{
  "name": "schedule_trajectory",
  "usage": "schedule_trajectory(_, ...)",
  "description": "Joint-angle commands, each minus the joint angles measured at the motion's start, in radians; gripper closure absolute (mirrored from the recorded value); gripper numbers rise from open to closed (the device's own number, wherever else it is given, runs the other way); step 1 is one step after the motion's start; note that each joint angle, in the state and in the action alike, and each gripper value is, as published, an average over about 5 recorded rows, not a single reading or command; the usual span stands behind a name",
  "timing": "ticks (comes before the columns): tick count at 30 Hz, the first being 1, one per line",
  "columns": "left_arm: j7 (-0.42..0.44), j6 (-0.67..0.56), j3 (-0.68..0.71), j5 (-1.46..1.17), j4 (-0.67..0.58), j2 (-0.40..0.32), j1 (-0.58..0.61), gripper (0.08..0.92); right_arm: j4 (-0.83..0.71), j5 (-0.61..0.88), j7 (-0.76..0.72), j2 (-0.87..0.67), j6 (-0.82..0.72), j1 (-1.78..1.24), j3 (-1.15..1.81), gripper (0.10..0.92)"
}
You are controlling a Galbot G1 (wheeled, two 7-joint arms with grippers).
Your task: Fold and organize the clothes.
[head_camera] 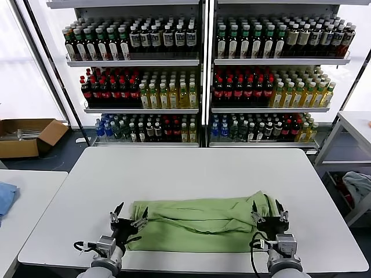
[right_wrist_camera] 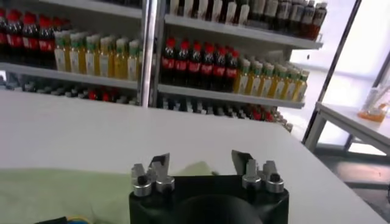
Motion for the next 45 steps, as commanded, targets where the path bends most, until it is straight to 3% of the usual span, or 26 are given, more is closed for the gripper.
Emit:
schedule_trajectory(1, -0.042, 0.060, -0.014, -0.094, 0.027, -0.063, 0.005, 0.178, 0.060, 0.016, 0.006, -0.007, 0.030, -0.001, -0.004, 0.221)
schedule_trajectory(11, -0.042, 0.069, -0.019, -0.131, 0.056, -0.066, 0.006, 0.179, 0.072, 0.016, 0.006, -0.012, 0.029, -0.013, -0.004, 0.203)
schedule_trajectory(14, -0.036, 0.070, -0.016, -0.131, 0.055, -0.066, 0.010, 0.225, 0.076, 0.018, 0.005, -0.013, 0.029, -0.011, -0.001, 0.203)
schedule_trajectory(27, -0.016, 0.034, -0.021, -0.126, 0.065, -0.071, 0.013, 0.597, 0.076, 0.027, 0.009, -0.011, 0.028, 0.003, 0.004, 0.203)
schedule_trajectory(34, -0.013, 0.006, -0.084, -0.125, 0.045, -0.029, 0.004, 0.814, 0.070, 0.039, 0.010, -0.018, 0.023, 0.030, 0.005, 0.203)
schedule_trajectory(37, -0.014, 0.001, -0.172, -0.145, 0.017, 0.028, -0.011, 0.883, 0.065, 0.045, 0.011, -0.019, 0.019, 0.046, 0.002, 0.203)
schedule_trajectory(40, -0.017, 0.010, -0.323, -0.216, 0.001, 0.138, -0.028, 0.902, 0.060, 0.048, 0.013, -0.018, 0.015, 0.060, -0.005, 0.203)
schedule_trajectory(45, -0.003, 0.023, -0.611, -0.330, 0.084, 0.434, -0.030, 0.902, 0.052, 0.049, 0.014, -0.015, 0.010, 0.079, -0.016, 0.203)
